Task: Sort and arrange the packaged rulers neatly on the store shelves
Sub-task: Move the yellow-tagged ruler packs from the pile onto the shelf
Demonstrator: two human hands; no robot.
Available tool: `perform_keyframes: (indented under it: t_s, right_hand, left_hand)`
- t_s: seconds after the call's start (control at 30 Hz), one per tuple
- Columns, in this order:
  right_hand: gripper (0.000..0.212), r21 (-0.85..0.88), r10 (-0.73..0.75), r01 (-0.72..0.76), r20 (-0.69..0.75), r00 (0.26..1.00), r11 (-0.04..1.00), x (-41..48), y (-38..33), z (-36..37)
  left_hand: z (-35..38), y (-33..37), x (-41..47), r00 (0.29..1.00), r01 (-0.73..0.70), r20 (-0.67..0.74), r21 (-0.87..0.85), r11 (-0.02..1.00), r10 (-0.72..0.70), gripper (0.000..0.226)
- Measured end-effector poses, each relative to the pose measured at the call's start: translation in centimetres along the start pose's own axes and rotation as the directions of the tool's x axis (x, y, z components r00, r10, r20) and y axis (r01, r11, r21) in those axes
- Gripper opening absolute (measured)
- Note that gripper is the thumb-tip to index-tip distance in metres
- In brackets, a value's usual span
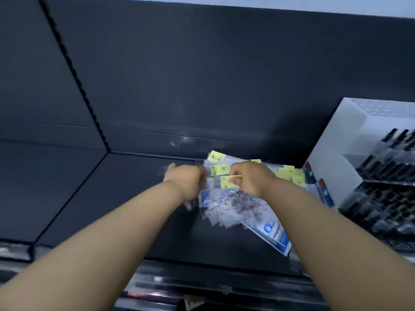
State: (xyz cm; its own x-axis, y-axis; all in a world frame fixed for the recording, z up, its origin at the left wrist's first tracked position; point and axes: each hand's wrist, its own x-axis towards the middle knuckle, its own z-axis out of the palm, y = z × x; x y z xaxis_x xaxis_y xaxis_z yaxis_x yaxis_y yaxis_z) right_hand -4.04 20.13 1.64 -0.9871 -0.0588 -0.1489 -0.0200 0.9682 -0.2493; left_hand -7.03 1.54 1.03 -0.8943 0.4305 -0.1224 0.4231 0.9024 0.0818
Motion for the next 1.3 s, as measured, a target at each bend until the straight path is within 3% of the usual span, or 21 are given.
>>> perform_keyframes:
  t_s: [0.17, 0.33, 0.43, 0.6, 0.77, 0.87, 0.93, 1.0, 1.03, 1.1, 1.17, 1.23, 1.3]
  right_hand:
    - [0.022, -0.03, -0.046, 0.043, -0.132, 0.99, 0.999, 2.5, 0.7, 0.3]
    - [0.035, -0.104, 0.042, -0.043, -0.017, 0.999, 0.994, 4.5, 1.9, 1.4]
    - [0.037, -0.135, 0.056, -0.058, -0.022, 0.998, 0.989, 5.2, 2.8, 2.0]
    - [0.029, -0.217, 0.007, -0.036, -0.132, 0.991, 0.975, 5.5, 3.7, 1.9]
    - [0.028, -0.211, -0.07, 0.019, -0.238, 0.969, 0.977, 4.9, 4.6, 1.0]
    - [0.021, -0.062, -0.054, 0.044, -0.182, 0.982, 0.997, 3.9, 5.6, -0.1]
    - [0.014, 0.071, -0.001, 0.011, -0.135, 0.991, 0.997, 3.4, 6.0, -0.8]
    - [0.029, 0.178, 0.101, -0.08, -0.115, 0.988, 0.981, 3.6, 6.4, -1.5]
    - [0.027, 0.195, 0.15, -0.129, -0.095, 0.984, 0.972, 4.0, 6.7, -1.7]
    - [0.02, 0.099, 0.209, -0.208, -0.004, 0.978, 0.973, 4.8, 7.0, -2.0]
    - [0.039, -0.035, 0.242, -0.239, 0.111, 0.964, 0.97, 5.3, 6.7, -2.0]
    - [0.051, -0.1, 0.265, -0.254, 0.12, 0.957, 0.962, 5.6, 6.3, -2.0]
    - [0.045, -0.082, 0.261, -0.255, 0.07, 0.963, 0.963, 5.9, 6.2, -2.2]
  left_hand:
    - [0.6, -0.7, 2.6, 0.991, 0.013, -0.134, 0.088, 0.996, -0.001, 0.026]
    - [2.2, -0.7, 5.8, 0.999, -0.036, 0.007, -0.063, 0.997, 0.036, 0.035]
    - [3.3, -0.4, 6.8, 0.997, -0.016, 0.076, -0.124, 0.992, 0.025, 0.035]
    - [3.1, -0.3, 8.2, 0.998, -0.058, -0.026, 0.047, 0.997, 0.059, 0.048]
    - [2.4, 0.9, 8.1, 0.985, -0.14, -0.087, 0.094, 0.986, 0.148, 0.036]
    - [1.7, 2.2, 7.9, 0.978, -0.181, -0.109, -0.016, 0.983, 0.178, 0.037]
    - [1.4, 3.0, 7.7, 0.972, -0.203, -0.108, 0.048, 0.978, 0.207, 0.035]
    - [1.2, 3.3, 7.3, 0.97, -0.221, -0.069, 0.155, 0.963, 0.234, 0.034]
    - [1.1, 3.3, 7.1, 0.97, -0.232, -0.041, 0.165, 0.959, 0.242, 0.037]
    - [0.8, 3.3, 6.5, 0.967, -0.253, 0.015, 0.131, 0.959, 0.253, 0.047]
    - [0.7, 3.3, 5.6, 0.967, -0.255, 0.053, 0.075, 0.964, 0.251, 0.055]
    - [0.8, 3.4, 4.9, 0.969, -0.232, 0.093, 0.033, 0.972, 0.229, 0.059]
    - [1.0, 3.6, 4.4, 0.971, -0.218, 0.107, 0.022, 0.976, 0.215, 0.06]
